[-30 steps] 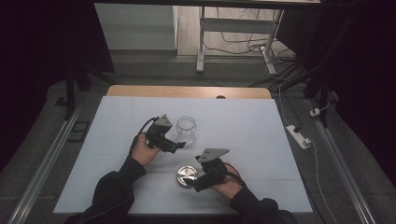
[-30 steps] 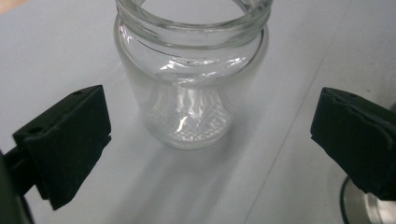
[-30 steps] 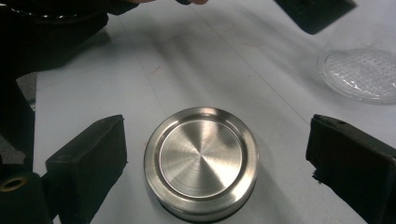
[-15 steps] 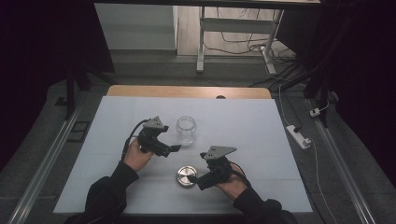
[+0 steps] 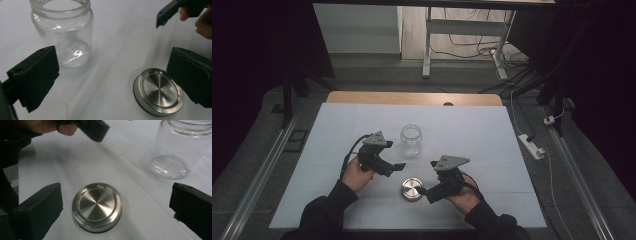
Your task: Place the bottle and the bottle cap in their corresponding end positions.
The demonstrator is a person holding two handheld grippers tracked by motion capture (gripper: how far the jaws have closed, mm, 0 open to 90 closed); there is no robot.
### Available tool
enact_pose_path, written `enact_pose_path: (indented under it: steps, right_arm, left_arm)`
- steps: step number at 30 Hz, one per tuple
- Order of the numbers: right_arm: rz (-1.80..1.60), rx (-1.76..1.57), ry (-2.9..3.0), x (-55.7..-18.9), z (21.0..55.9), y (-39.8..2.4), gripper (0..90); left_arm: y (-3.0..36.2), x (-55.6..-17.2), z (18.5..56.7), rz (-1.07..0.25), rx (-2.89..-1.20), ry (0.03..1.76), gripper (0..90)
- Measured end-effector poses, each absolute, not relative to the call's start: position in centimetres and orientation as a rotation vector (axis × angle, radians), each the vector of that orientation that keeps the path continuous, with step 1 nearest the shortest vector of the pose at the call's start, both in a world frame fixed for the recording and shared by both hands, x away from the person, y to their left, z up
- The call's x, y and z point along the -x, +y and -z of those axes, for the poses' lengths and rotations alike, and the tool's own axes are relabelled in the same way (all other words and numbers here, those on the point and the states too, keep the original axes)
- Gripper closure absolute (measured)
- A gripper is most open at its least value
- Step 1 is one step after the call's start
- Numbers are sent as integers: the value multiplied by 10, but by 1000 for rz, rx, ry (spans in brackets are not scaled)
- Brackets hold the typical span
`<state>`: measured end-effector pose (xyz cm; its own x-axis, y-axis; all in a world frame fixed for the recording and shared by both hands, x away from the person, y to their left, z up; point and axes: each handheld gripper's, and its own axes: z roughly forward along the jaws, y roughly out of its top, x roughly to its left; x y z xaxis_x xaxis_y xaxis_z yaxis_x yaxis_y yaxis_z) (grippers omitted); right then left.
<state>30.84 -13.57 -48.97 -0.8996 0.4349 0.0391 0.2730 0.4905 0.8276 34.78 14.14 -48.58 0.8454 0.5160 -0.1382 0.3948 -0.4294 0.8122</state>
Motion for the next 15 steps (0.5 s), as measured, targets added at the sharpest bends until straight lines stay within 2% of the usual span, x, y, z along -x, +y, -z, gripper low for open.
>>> enact_pose_path:
  steps: [15]
  right_arm:
    - [-1331,-624,2538,-308,488,-146,0]
  left_arm:
    - [146,-320,486,-164,-2092,661,0]
